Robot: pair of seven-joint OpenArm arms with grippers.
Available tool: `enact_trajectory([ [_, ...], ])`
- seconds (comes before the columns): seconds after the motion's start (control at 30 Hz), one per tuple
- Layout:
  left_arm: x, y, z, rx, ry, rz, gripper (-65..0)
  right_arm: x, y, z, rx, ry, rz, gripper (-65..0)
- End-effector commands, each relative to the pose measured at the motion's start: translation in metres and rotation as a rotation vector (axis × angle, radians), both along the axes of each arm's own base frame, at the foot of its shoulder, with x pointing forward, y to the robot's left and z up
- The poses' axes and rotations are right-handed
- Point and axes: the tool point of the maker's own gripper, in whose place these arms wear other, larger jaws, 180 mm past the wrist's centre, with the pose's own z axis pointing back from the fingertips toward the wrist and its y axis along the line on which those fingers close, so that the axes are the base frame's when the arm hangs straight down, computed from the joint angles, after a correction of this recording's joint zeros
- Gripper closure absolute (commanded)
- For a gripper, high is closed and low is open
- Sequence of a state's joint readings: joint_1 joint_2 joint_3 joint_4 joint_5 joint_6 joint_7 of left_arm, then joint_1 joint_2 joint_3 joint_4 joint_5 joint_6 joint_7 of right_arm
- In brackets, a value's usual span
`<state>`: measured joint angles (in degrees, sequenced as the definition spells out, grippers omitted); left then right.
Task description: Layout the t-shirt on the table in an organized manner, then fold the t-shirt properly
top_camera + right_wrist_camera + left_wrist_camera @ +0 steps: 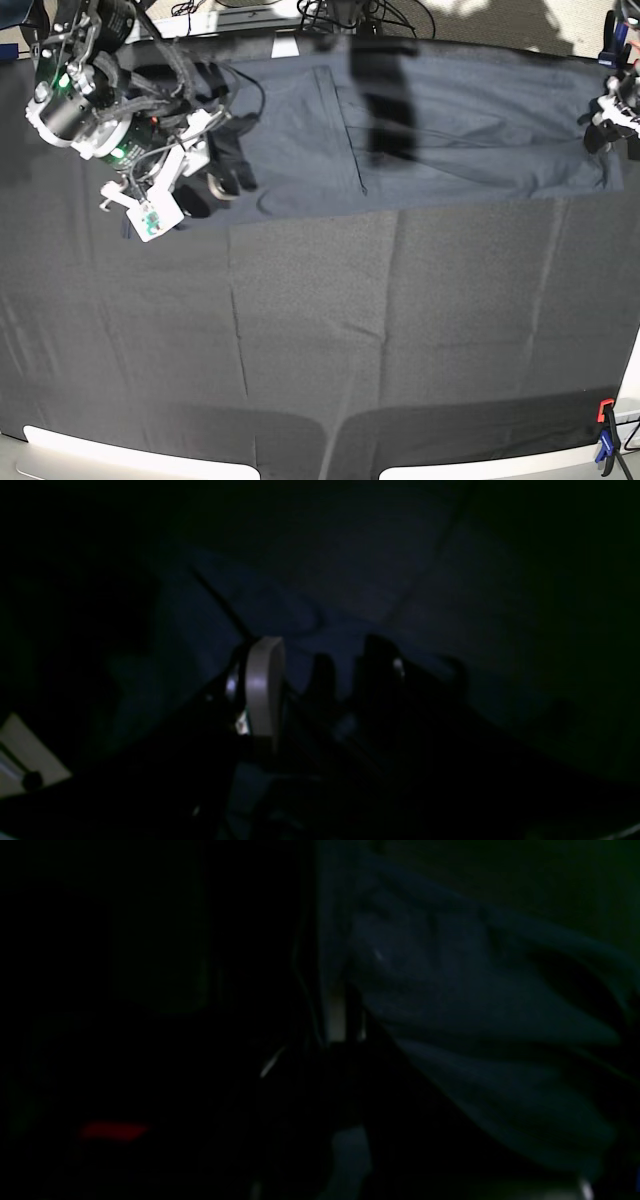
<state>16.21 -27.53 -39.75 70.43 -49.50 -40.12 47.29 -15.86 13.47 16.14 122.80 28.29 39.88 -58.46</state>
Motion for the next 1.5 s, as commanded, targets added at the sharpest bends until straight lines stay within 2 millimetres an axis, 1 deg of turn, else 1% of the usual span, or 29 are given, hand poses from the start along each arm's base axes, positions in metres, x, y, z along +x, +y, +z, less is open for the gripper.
enact_trajectory([
  [0.0, 0.01, 0.013, 0.02, 0.046, -0.047, -0.007, 0.0, 0.009, -0.001, 0.016, 0.0, -0.07, 0.007, -25.6],
  [0.1, 0.016, 0.011, 0.032, 0.078, -0.059, -0.046, 0.0, 0.014, -0.013, 0.022, -0.028, -0.09, -0.008, -25.6],
  [0.13, 0.017, 0.007, 0.035, 0.083, -0.057, -0.064, 0.0, 0.015, -0.018, 0.024, -0.036, -0.097, -0.015, -25.6],
  [0.2, 0.017, -0.007, 0.04, 0.054, -0.047, -0.106, 0.0, 0.019, -0.027, 0.029, -0.046, -0.116, -0.039, -25.6],
  [0.33, 0.013, -0.048, 0.056, -0.057, -0.074, -0.192, 0.0, 0.027, -0.05, 0.034, -0.049, -0.14, -0.101, -25.6],
  [0.47, 0.008, -0.092, 0.08, -0.147, -0.157, -0.261, 0.0, 0.03, -0.069, 0.022, -0.031, -0.108, -0.16, -25.6],
  [0.57, 0.006, -0.121, 0.093, -0.181, -0.222, -0.276, 0.0, 0.03, -0.074, 0.008, -0.012, -0.068, -0.179, -25.6],
  [0.67, 0.005, -0.146, 0.101, -0.214, -0.264, -0.284, 0.0, 0.029, -0.077, 0.0, 0.002, -0.048, -0.189, -25.6],
  [0.8, 0.006, -0.186, 0.103, -0.278, -0.276, -0.351, 0.0, 0.032, -0.077, 0.002, 0.006, -0.058, -0.19, -25.6],
  [0.93, 0.003, -0.236, 0.1, -0.373, -0.261, -0.462, 0.0, 0.037, -0.078, 0.007, 0.003, -0.075, -0.188, -25.6],
  [1.0, 0.003, -0.259, 0.1, -0.407, -0.262, -0.509, 0.0, 0.038, -0.08, 0.01, -0.004, -0.081, -0.185, -25.6],
  [1.1, 0.005, -0.283, 0.093, -0.386, -0.263, -0.539, 0.0, 0.038, -0.084, 0.011, -0.02, -0.082, -0.181, -25.6],
  [1.2, 0.01, -0.3, 0.085, -0.368, -0.245, -0.515, 0.0, 0.038, -0.086, 0.012, -0.032, -0.081, -0.18, -25.6],
  [1.27, 0.014, -0.309, 0.083, -0.354, -0.254, -0.501, 0.0, 0.038, -0.087, 0.012, -0.035, -0.081, -0.179, -25.6],
  [1.4, 0.021, -0.315, 0.077, -0.313, -0.249, -0.46, 0.0, 0.038, -0.087, 0.012, -0.035, -0.081, -0.179, -25.6],
  [1.47, 0.021, -0.32, 0.073, -0.297, -0.238, -0.458, 0.0, 0.038, -0.087, 0.012, -0.036, -0.081, -0.179, -25.6],
])
